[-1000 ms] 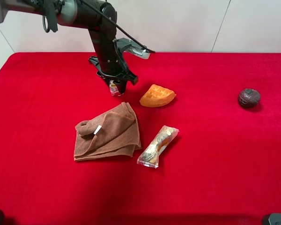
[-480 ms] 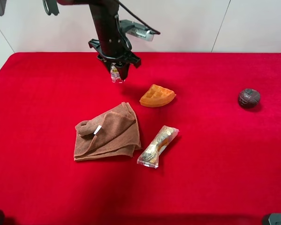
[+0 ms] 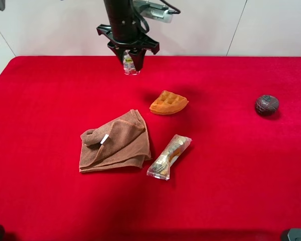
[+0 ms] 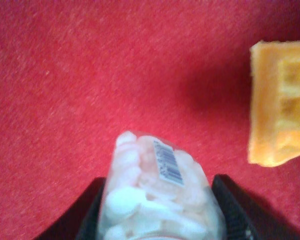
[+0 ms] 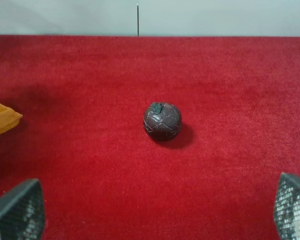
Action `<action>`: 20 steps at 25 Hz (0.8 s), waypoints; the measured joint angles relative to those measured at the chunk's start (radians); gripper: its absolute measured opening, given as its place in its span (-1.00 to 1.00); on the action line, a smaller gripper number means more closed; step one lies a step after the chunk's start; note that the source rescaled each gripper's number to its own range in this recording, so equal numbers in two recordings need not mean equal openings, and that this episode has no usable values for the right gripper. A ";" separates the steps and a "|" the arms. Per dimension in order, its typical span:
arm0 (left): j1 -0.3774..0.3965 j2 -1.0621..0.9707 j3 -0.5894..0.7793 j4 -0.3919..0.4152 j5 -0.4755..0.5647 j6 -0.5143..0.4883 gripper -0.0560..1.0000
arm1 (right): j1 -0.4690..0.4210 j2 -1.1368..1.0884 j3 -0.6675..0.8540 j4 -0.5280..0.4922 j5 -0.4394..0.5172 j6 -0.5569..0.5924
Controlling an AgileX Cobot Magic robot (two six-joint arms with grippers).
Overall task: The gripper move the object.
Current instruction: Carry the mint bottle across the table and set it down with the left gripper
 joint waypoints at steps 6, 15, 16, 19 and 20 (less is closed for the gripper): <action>-0.066 -0.010 -0.003 0.000 0.001 -0.009 -0.89 | 0.000 0.000 0.000 0.000 0.000 0.000; -0.149 -0.055 -0.003 0.000 0.001 -0.038 -0.89 | 0.000 0.000 0.000 0.000 0.000 0.000; -0.159 -0.055 -0.003 0.000 0.001 -0.042 -0.89 | 0.000 0.000 0.000 0.000 0.000 0.000; -0.217 -0.055 -0.003 0.000 0.001 -0.050 -0.89 | 0.000 0.000 0.000 0.000 0.000 0.000; -0.234 -0.055 -0.003 0.000 0.001 -0.050 -0.89 | 0.000 0.000 0.000 0.000 0.000 0.000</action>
